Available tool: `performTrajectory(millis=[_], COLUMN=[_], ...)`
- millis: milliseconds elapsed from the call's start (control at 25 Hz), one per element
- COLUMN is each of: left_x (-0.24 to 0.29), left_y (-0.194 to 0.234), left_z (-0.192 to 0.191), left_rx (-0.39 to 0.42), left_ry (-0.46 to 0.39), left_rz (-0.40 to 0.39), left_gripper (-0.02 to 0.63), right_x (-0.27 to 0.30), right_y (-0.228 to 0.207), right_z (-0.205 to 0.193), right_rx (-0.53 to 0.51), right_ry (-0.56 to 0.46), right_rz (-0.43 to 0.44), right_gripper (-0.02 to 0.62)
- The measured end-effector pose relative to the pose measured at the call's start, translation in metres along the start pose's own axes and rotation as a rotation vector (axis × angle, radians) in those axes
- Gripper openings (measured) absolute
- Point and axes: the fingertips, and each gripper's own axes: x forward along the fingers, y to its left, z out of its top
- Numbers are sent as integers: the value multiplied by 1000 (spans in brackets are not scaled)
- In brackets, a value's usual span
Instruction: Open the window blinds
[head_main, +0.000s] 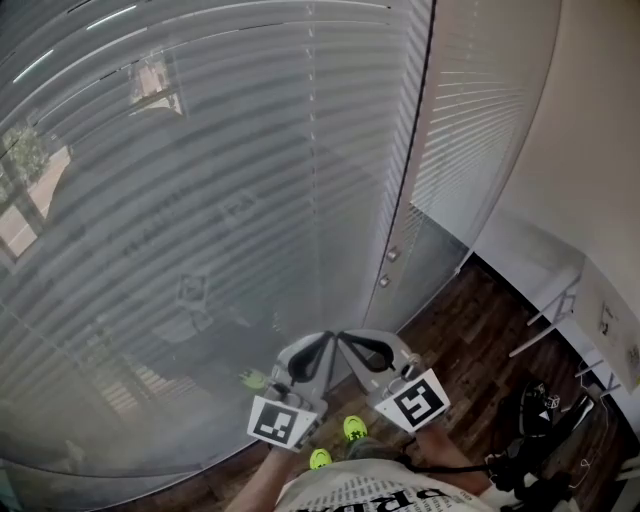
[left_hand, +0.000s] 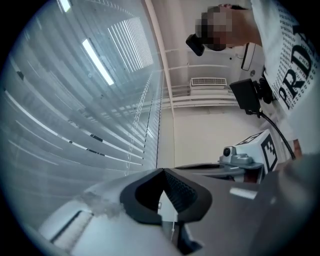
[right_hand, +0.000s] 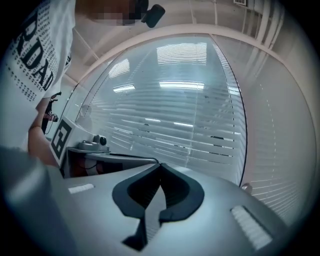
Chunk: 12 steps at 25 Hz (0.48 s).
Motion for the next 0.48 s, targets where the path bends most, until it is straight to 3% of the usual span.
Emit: performTrajectory(millis=[480], left_x=[85], left_y=[19], left_z=[-25], left_rx=[25], left_ry=[37], left_rz=[42], left_gripper=[-11], right_x=[11], right_y=[-87], right_z=[-20], right_rx=[-17], right_ry=[-6], right_rz=[28], right_gripper=[8])
